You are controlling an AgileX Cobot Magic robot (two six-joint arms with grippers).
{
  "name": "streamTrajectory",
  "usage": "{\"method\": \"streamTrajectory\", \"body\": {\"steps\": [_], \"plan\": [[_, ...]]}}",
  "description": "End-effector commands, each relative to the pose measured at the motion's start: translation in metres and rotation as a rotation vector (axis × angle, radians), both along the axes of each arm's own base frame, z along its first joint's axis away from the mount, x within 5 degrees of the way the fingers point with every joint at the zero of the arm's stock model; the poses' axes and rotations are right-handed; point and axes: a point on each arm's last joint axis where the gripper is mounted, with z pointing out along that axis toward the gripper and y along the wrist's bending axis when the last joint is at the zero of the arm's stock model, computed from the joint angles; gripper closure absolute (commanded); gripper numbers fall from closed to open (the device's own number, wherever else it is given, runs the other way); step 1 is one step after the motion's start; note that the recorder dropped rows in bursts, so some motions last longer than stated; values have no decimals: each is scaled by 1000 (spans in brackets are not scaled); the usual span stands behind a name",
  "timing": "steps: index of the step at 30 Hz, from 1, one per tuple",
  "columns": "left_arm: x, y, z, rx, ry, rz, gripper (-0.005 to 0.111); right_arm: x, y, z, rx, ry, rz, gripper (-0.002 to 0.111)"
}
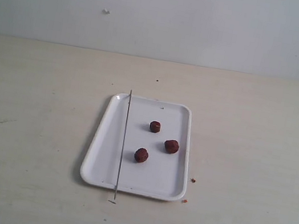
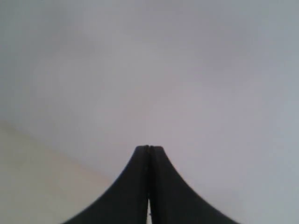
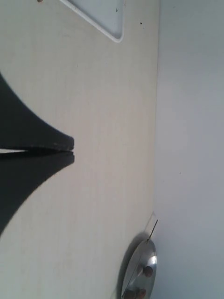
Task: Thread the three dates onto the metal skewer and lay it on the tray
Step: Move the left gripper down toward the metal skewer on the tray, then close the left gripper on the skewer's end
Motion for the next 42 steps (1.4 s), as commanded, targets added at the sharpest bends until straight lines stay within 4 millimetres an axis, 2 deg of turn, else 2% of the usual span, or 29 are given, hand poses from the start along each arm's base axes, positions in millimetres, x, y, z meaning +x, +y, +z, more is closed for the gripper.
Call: {"method": "streamTrajectory", "body": {"steps": [1,4,6,8,10,14,18,24,27,29,32,37,39,42], "plan": [[64,-12,-10,91,495,-236,107,0,0,0,1,-15,-6,108],[100,-31,-22,74,675,-508,107,0,0,0,1,-15,-6,108],[120,-48,-38,66,807,-635,107,0,0,0,1,-15,-6,108],[137,-62,-59,125,930,-662,107,0,0,0,1,-15,-6,108],[150,-79,-82,210,1045,-610,107,0,0,0,1,-15,-6,108],[168,-122,-113,326,1123,-517,107,0,0,0,1,-15,-6,108],[181,-170,-141,363,1152,-569,107,0,0,0,1,-15,-6,108],[191,-236,-169,449,1228,-668,107,0,0,0,1,-15,-6,108],[196,-262,-178,463,1220,-694,107,0,0,0,1,-15,-6,108],[198,-273,-185,475,1218,-709,106,0,0,0,1,-15,-6,108],[201,-284,-196,486,1229,-719,97,0,0,0,1,-15,-6,108],[204,-286,-219,438,1297,-654,67,0,0,0,1,-15,-6,108],[204,-287,-226,438,1315,-646,63,0,0,0,1,-15,-6,108],[205,-287,-235,443,1331,-642,62,0,0,0,1,-15,-6,108]]}}
